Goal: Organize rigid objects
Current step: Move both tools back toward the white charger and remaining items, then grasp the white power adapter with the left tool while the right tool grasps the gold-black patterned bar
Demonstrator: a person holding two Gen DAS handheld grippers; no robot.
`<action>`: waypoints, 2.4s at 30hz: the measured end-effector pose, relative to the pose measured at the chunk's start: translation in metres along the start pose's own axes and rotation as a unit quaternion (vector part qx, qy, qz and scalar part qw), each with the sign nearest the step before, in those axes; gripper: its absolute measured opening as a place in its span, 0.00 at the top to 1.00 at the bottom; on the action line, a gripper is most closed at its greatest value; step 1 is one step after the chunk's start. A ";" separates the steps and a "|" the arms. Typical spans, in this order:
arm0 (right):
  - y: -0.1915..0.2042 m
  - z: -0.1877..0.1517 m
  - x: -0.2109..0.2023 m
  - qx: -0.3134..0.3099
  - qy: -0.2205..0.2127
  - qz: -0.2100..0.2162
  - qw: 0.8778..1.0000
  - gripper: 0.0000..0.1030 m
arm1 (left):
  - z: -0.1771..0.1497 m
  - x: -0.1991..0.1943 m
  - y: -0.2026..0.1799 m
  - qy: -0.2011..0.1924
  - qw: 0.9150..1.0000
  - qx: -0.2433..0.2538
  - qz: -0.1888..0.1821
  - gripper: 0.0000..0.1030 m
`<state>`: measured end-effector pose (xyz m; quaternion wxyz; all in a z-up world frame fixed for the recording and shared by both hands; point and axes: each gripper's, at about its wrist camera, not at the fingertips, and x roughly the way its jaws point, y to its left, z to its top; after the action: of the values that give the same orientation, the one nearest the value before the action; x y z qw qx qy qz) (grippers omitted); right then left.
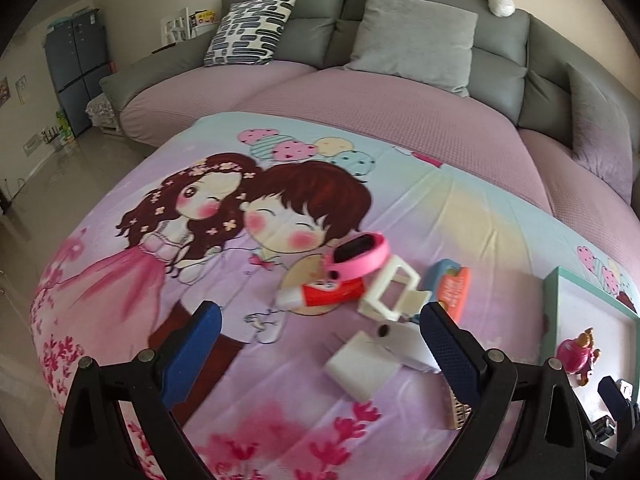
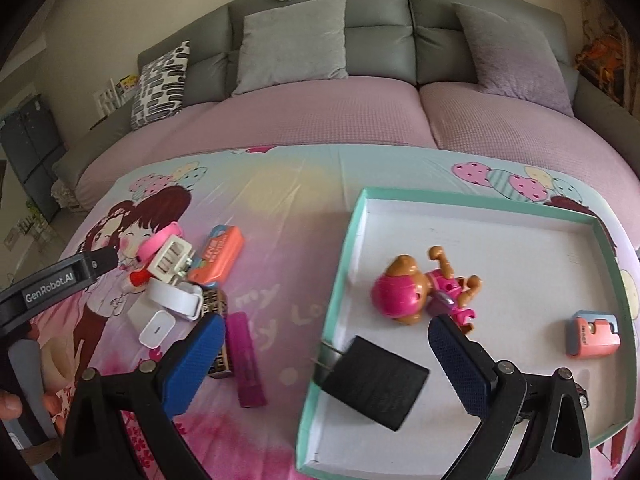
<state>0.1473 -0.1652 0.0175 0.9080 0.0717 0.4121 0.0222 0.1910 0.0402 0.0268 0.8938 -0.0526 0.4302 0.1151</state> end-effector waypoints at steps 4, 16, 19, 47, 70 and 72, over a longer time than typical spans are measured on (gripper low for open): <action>0.020 -0.002 0.008 -0.017 0.009 0.027 0.999 0.00 | 0.000 0.001 0.015 0.004 1.000 -0.003 0.010 0.04; 0.058 -0.011 0.027 -0.057 0.034 0.045 0.997 0.00 | -0.002 0.012 0.049 0.034 0.999 -0.023 -0.007 0.04; 0.060 -0.012 0.031 -0.056 0.039 0.043 0.997 0.07 | -0.004 0.016 0.050 0.044 0.999 -0.020 -0.018 0.04; 0.063 -0.017 0.042 -0.068 0.063 0.034 0.995 0.23 | -0.030 0.057 -0.008 0.113 0.985 0.077 -0.107 0.22; 0.082 -0.023 0.053 -0.097 0.072 0.048 0.991 0.59 | -0.028 0.054 0.021 0.113 0.988 0.058 -0.088 0.46; 0.086 -0.024 0.053 -0.104 0.076 0.056 0.990 0.63 | -0.028 0.055 0.022 0.114 0.988 0.059 -0.088 0.46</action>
<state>0.1660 -0.0720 -0.0249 0.8738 -0.0018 0.4711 0.1209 0.1968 0.0649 -0.0334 0.8471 -0.0505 0.5290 0.0041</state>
